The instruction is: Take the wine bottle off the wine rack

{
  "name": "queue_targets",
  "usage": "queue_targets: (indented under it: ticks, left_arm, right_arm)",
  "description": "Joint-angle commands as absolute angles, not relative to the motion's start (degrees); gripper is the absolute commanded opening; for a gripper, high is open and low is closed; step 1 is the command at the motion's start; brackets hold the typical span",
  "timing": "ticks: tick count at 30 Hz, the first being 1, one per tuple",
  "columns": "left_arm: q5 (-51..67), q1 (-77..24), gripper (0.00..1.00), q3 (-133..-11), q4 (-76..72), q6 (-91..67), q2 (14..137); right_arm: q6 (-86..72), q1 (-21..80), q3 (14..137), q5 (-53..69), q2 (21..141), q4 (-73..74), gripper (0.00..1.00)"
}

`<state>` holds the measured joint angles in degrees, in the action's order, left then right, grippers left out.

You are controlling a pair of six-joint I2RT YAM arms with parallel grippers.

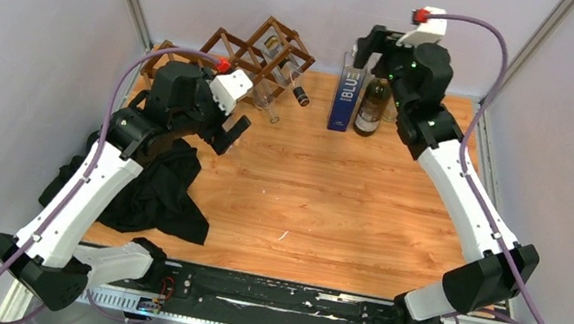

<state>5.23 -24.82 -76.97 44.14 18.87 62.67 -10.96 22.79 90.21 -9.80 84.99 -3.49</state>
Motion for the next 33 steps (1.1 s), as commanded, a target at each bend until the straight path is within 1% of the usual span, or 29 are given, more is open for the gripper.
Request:
queue_targets:
  ticks: [1, 4, 9, 14, 20, 25, 33]
  left_arm:
    - [4.6, -24.3, 1.0, -79.2, 45.3, 20.1, 62.8]
    - [5.4, -24.3, 1.0, -79.1, 45.3, 20.2, 62.5]
    - [6.6, -24.3, 1.0, -77.0, 45.5, 22.0, 60.4]
    - [8.4, -24.3, 0.99, -75.5, 45.5, 24.2, 58.1]
    - [10.5, -24.3, 0.98, -74.8, 45.5, 24.6, 57.2]
    - [10.9, -24.3, 0.98, -74.8, 45.5, 24.8, 57.2]
    - [10.9, -24.3, 1.0, -75.8, 45.4, 25.1, 57.4]
  right_arm:
    - [-9.8, 29.9, 95.8, -5.4, 88.0, 4.5, 0.87]
    - [-9.9, 32.4, 99.1, -1.3, 93.7, 7.4, 0.82]
    - [-10.3, 34.6, 105.6, 5.3, 103.7, 11.8, 0.81]
    - [-10.8, 35.0, 110.4, 6.4, 111.1, 14.0, 0.8]
    - [-9.7, 35.0, 117.4, 4.9, 119.4, 18.5, 0.78]
    - [-7.9, 35.0, 121.0, 2.1, 124.5, 19.2, 0.77]
    - [-5.1, 35.1, 126.6, -3.9, 131.4, 20.2, 0.71]
